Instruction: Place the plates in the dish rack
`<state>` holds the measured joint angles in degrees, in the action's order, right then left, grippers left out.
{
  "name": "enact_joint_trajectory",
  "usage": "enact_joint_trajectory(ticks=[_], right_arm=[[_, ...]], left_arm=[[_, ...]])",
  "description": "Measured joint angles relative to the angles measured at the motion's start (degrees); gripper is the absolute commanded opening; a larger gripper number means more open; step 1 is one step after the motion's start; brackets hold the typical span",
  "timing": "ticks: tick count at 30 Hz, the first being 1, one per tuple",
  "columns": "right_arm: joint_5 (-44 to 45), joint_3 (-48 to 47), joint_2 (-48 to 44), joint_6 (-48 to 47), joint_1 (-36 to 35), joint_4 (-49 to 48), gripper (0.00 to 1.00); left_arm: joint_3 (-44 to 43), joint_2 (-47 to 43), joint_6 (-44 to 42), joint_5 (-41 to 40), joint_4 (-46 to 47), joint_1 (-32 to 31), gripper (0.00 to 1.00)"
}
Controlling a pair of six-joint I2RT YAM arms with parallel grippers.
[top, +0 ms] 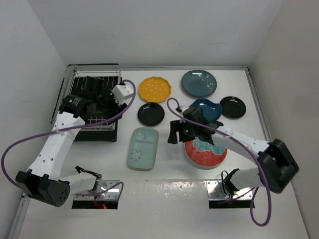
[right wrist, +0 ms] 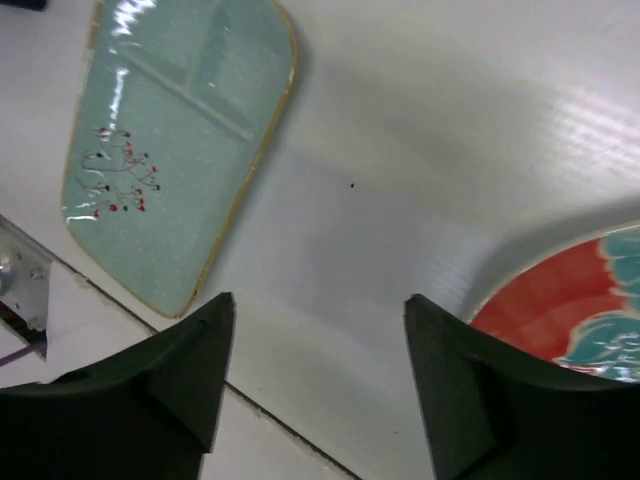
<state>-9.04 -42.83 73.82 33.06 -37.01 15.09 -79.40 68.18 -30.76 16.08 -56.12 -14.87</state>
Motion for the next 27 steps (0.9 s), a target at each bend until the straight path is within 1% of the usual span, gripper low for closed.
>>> enact_joint_trajectory(ticks=[1,2,4,5,7,9,12,16,19,20,23,24,27], right_arm=[[0.39,0.0,2.47,1.07,-0.94,-0.33,0.76],[0.98,-0.04,4.39,2.23,-1.73,-0.44,0.81],[2.23,-0.09,6.45,3.72,-2.14,-0.07,0.91],[3.54,-0.11,6.56,4.63,-1.64,0.42,1.0],[6.12,-0.42,5.73,5.81,0.85,2.05,1.0],[9.2,-0.79,3.74,6.45,6.14,5.07,1.0],[13.16,-0.13,-1.64,6.88,19.45,9.31,1.0],[15.56,4.72,-9.11,6.47,35.93,12.96,1.0],[14.23,9.62,-9.73,6.16,42.27,14.91,1.0],[13.6,11.5,-9.4,6.14,43.65,15.02,0.99],[10.62,15.69,-7.41,6.03,46.1,14.62,0.87],[9.38,16.74,-6.62,6.01,46.6,14.21,0.75],[6.43,18.08,-6.29,5.84,47.69,11.98,0.54]], left_arm=[[1.36,-0.28,0.5,0.7,-0.76,-0.26,0.66],[2.82,-0.98,0.85,1.07,-1.77,-0.39,0.71],[4.94,-2.8,1.2,1.11,-3.04,-0.44,0.74],[5.46,-3.69,1.27,1.05,-3.48,-0.46,0.76],[5.86,-5.09,1.29,0.81,-3.87,-0.46,0.77],[6.23,-6.21,1.25,0.5,-3.67,-0.46,0.78],[7.23,-6.93,1.2,0.22,-3.26,-0.48,0.79],[8.04,-6.6,1.25,-0.09,-2.54,-0.46,0.79],[8.04,-5.66,1.38,-0.26,-2.03,-0.46,0.79],[8.04,-5.2,1.46,-0.28,-1.88,-0.46,0.79],[8.04,-3.98,1.6,-0.46,-1.33,-0.46,0.79],[8.02,-3.74,1.68,-0.46,-1.25,-0.46,0.79],[7.98,-3.61,1.77,-0.66,-1.03,-0.46,0.79]])
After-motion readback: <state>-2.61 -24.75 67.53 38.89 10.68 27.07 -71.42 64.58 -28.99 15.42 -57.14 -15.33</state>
